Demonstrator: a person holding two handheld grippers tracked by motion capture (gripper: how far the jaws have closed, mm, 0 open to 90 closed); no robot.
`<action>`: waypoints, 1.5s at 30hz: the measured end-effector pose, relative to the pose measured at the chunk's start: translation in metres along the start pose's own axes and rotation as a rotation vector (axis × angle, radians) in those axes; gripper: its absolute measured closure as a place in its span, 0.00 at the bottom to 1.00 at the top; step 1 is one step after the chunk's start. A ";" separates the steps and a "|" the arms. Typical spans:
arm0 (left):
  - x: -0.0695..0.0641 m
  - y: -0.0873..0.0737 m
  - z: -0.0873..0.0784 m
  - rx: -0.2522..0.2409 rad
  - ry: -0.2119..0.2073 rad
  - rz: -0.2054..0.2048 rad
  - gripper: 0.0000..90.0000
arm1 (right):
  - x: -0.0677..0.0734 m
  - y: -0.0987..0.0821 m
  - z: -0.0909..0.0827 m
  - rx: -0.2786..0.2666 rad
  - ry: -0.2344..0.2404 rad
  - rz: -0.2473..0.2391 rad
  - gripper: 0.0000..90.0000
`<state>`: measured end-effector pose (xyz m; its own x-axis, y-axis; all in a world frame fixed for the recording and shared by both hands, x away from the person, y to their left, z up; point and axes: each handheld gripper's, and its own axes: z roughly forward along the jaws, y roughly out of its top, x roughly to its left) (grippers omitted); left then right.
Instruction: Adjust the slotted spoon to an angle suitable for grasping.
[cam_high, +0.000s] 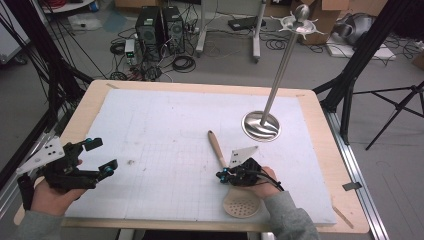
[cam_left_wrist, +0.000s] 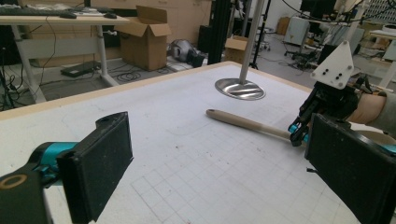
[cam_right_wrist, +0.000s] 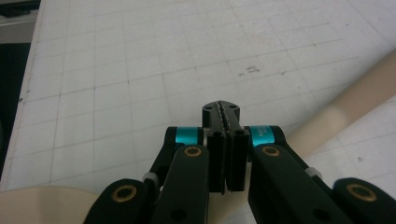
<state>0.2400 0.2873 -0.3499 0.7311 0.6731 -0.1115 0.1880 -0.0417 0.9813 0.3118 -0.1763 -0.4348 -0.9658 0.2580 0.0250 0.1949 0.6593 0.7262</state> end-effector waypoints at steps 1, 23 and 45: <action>0.000 0.000 0.000 0.000 0.000 -0.001 0.09 | 0.000 -0.001 0.000 0.009 0.001 0.003 1.00; 0.000 0.001 0.009 0.002 -0.016 -0.004 0.09 | -0.014 -0.034 -0.032 0.049 -0.028 0.039 1.00; 0.000 -0.001 0.008 0.006 -0.011 -0.007 0.09 | -0.048 -0.044 -0.060 -0.121 -0.197 0.161 1.00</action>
<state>0.2456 0.2816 -0.3523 0.7367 0.6655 -0.1203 0.1975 -0.0416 0.9794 0.3392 -0.2603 -0.4264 -0.8699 0.4927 0.0215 0.3100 0.5125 0.8008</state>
